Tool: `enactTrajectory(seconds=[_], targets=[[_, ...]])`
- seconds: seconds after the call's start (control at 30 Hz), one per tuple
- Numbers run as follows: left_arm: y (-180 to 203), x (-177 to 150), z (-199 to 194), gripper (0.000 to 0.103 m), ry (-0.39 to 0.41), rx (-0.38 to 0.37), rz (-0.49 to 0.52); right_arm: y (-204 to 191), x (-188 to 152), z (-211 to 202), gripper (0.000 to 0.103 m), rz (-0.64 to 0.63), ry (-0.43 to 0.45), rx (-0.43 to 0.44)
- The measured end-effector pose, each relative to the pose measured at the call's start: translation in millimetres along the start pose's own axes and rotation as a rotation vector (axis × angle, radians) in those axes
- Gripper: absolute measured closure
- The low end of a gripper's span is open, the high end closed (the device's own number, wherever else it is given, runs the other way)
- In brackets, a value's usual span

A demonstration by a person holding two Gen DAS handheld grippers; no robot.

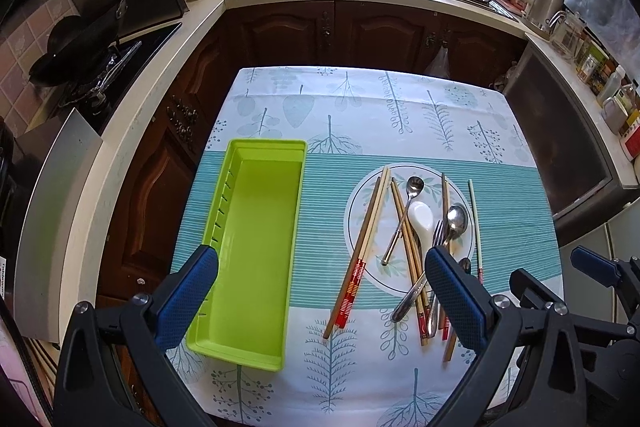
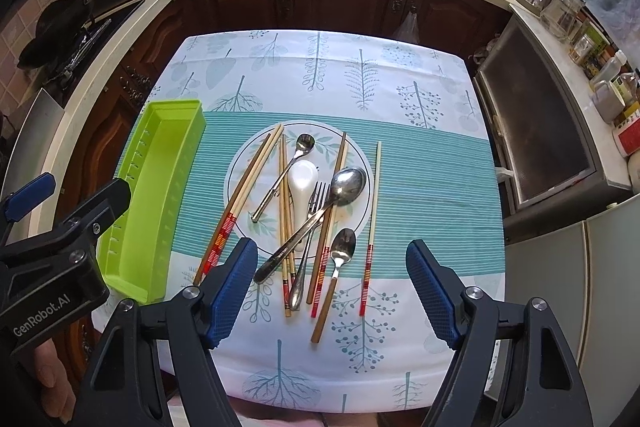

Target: Organize utensils

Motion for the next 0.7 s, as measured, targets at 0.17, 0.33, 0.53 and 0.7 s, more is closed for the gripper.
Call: enactTrajectory(seconds=[0.17,0.33,0.53,0.7], targets=[[-0.2,-1.4,0.4,0.001,-0.003,-0.001,-0.001,1.0,1.5,-0.6,0.024,-0.002,0.003,-0.003],[-0.7,-3.6,0.6,0.001,-0.006,0.0,-0.005,1.6,1.6,-1.3,0.025,-0.001,0.001,-0.002],[-0.8,-4.2,0.9,0.001,-0.007,-0.002,-0.003,1.0,1.7,-1.5,0.025,-0.002,0.003,-0.001],[0.0,-7.5,3.0,0.001,-0.013,-0.005,-0.002,1.3,1.3,-2.2,0.025,0.001,0.002,-0.002]])
Point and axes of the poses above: each gripper's, at about its wrist camera, not at the fingertips, and z roughly the way its jaws point, y to its right, x to its top, the point moved 10 cm from there along z, roughly the way its jaws point, and after that the axes turned 3 degrees about z, right-handed, at the moved point
